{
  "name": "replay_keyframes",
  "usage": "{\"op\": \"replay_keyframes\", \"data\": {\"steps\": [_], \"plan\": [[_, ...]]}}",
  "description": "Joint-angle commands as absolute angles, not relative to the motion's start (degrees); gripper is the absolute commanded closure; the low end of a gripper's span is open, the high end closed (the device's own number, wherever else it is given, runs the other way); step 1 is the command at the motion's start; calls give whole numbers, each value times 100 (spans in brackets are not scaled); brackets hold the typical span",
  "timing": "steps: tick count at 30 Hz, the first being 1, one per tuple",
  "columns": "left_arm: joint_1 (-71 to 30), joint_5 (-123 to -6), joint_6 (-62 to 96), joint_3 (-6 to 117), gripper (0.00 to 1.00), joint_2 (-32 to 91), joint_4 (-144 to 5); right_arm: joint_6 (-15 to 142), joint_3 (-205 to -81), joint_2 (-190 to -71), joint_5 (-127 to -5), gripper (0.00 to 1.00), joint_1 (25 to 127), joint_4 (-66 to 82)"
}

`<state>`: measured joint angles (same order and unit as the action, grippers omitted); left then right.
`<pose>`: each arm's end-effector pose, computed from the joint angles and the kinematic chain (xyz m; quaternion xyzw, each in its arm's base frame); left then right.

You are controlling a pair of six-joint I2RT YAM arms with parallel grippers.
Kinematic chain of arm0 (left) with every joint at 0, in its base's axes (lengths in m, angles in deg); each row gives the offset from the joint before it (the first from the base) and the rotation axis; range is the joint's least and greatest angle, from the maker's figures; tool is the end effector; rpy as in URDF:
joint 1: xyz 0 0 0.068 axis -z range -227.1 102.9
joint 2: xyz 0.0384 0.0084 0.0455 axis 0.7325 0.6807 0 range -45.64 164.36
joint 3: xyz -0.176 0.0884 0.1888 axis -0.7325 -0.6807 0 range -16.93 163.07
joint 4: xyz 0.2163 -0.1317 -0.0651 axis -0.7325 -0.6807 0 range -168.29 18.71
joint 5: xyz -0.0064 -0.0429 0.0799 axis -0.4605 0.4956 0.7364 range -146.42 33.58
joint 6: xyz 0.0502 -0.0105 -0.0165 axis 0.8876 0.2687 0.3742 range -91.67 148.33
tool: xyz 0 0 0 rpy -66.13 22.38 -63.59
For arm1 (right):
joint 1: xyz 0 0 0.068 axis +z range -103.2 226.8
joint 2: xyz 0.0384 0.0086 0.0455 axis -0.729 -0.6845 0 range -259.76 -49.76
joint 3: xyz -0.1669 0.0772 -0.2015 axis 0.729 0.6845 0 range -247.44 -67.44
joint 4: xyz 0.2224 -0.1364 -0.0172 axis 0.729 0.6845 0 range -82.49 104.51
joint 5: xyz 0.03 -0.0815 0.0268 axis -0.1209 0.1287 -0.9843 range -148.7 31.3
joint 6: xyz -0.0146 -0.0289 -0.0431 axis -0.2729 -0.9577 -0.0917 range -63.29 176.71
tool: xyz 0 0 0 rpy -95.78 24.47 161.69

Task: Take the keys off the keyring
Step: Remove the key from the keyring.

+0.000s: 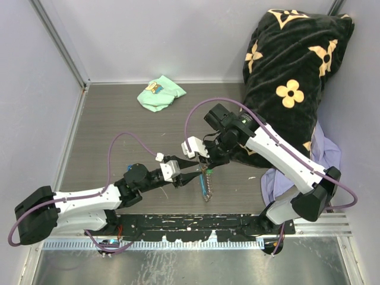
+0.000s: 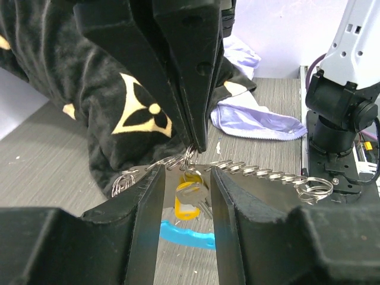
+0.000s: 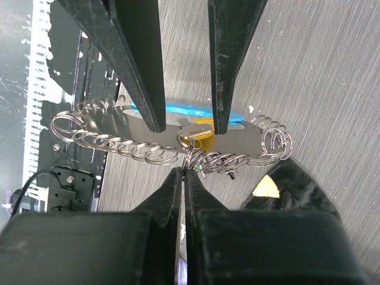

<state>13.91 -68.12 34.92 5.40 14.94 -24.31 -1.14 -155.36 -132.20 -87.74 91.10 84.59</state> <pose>0.1039 -0.2024 0.2555 0.4247 0.4953 -0.4042 0.6410 0.1717 0.1915 0.3586 -0.7686 0.5693 0.2275 0.1829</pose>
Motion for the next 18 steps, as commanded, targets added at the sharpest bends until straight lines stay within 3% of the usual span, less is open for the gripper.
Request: {"op": "replay_keyframes", "data": {"steps": [1, 18], "plan": [[1374, -6991, 3778, 666, 62, 1506, -1770, -38, -15889, -13291, -8843, 99, 9141, 8642], [1338, -7054, 3769, 897, 66, 1992, -1839, -51, -16227, -13646, -8839, 99, 9276, 8872]]}}
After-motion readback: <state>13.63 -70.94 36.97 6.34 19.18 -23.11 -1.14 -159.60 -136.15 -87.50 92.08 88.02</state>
